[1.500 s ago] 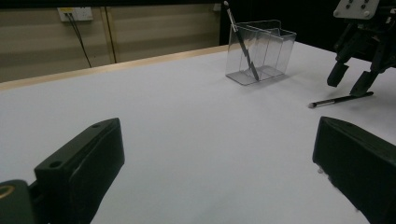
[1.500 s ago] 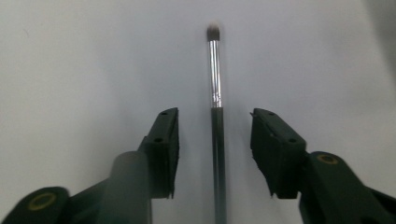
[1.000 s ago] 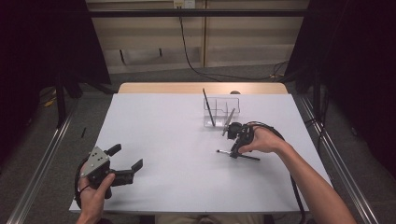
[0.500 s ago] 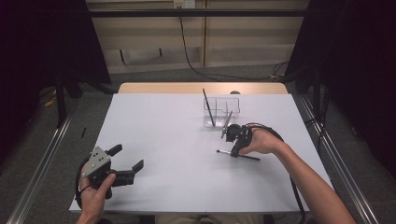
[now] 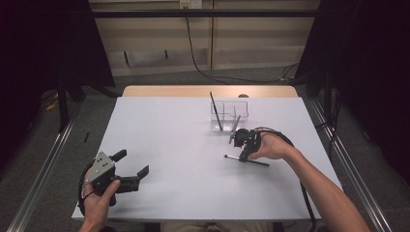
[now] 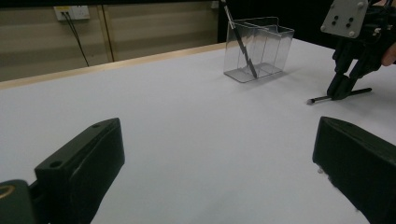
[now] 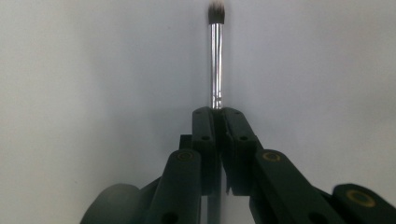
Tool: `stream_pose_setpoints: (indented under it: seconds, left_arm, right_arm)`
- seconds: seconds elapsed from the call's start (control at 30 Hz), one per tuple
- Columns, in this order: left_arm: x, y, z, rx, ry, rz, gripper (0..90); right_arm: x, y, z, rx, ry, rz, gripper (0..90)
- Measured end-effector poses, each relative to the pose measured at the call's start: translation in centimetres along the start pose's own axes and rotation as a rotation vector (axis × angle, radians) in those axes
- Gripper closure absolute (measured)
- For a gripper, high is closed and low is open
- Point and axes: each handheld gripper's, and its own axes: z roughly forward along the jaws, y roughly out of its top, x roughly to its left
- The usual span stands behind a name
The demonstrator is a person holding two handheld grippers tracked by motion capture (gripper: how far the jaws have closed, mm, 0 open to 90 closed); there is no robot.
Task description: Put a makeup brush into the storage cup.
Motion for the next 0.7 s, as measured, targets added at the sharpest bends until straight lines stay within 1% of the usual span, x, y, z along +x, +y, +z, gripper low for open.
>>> stream_pose_setpoints:
  seconds: [0.17,0.23,0.33,0.4,0.43,0.5,0.57,0.6,0.7]
  left_arm:
    - [0.1,0.0,-0.1,0.001,-0.001,0.003,2.2]
    - [0.0,0.0,-0.1,-0.001,0.0,0.002,2.3]
    - [0.0,0.0,-0.1,-0.005,0.001,0.006,2.3]
    - [0.0,0.0,-0.1,-0.004,0.001,0.005,2.3]
    - [0.0,0.0,-0.1,-0.003,0.001,0.005,2.3]
    - [0.0,0.0,-0.1,-0.004,0.001,0.006,2.3]
    - [0.0,0.0,-0.1,-0.003,0.002,0.006,2.3]
    - [0.0,0.0,0.0,-0.002,0.002,0.005,2.3]
    - [0.0,0.1,0.0,-0.001,-0.001,0.015,2.3]
  right_arm:
    - [-0.2,-0.3,-0.1,-0.019,0.008,0.018,84.3]
    - [-0.1,-0.3,-0.2,-0.014,0.014,0.025,84.3]
    - [-0.1,-0.4,-0.4,-0.034,0.024,0.028,84.4]
    - [0.0,-0.5,-0.7,-0.046,0.021,0.041,84.4]
    - [0.0,-0.5,-0.9,-0.05,0.021,0.04,84.7]
    - [0.0,-0.7,-1.4,-0.075,0.019,0.05,84.8]
    - [-0.1,-0.9,-1.9,-0.116,0.006,0.049,84.8]
    - [0.0,-0.9,-2.1,-0.134,0.007,0.061,84.9]
    - [-0.1,-1.0,-2.6,-0.152,0.003,0.055,84.9]
